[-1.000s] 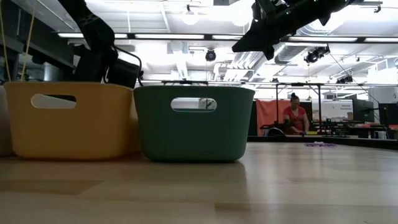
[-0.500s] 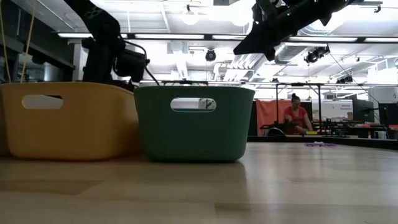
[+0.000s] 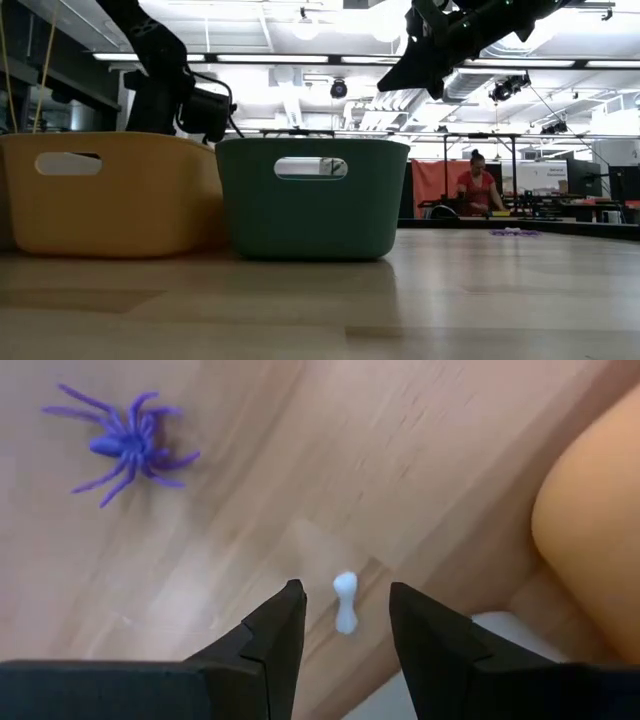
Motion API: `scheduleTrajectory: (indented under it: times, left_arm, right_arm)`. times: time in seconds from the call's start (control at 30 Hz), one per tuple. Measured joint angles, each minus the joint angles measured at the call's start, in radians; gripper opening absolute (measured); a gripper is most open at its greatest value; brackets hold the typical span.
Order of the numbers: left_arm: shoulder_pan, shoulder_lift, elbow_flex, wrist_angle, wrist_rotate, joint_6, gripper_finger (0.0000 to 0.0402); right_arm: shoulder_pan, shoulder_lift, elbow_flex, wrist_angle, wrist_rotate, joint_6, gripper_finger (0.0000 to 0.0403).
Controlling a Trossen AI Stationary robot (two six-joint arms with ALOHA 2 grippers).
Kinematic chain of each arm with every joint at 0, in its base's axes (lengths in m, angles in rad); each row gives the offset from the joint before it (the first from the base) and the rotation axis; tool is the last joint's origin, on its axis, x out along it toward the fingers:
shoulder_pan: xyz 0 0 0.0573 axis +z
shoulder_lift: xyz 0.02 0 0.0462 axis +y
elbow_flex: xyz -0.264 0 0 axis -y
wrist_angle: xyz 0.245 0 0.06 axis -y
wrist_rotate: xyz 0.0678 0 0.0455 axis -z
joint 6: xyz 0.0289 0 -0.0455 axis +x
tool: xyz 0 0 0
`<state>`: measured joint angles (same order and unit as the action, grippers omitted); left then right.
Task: Sort Halloween decoration
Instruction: Put the white bone toy into the green bin
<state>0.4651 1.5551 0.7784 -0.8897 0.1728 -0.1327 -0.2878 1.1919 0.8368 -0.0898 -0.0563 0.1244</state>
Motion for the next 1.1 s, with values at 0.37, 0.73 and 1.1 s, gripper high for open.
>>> scheduleTrajectory:
  times: [0.37, 0.73, 1.1]
  left_arm:
    - [-0.107, 0.006, 0.000, 0.026, -0.116, -0.116, 0.0136]
    - [-0.128, 0.002, -0.053, 0.058, -0.126, -0.206, 0.0134]
    - [-0.129, 0.004, -0.057, 0.074, -0.122, -0.180, 0.0028]
  right_arm:
    - [0.000, 0.000, 0.000, -0.004, 0.000, -0.021, 0.0000]
    - [0.000, 0.000, 0.000, -0.004, 0.000, -0.021, 0.0000]
    - [0.000, 0.000, 0.000, -0.004, 0.000, -0.021, 0.0000]
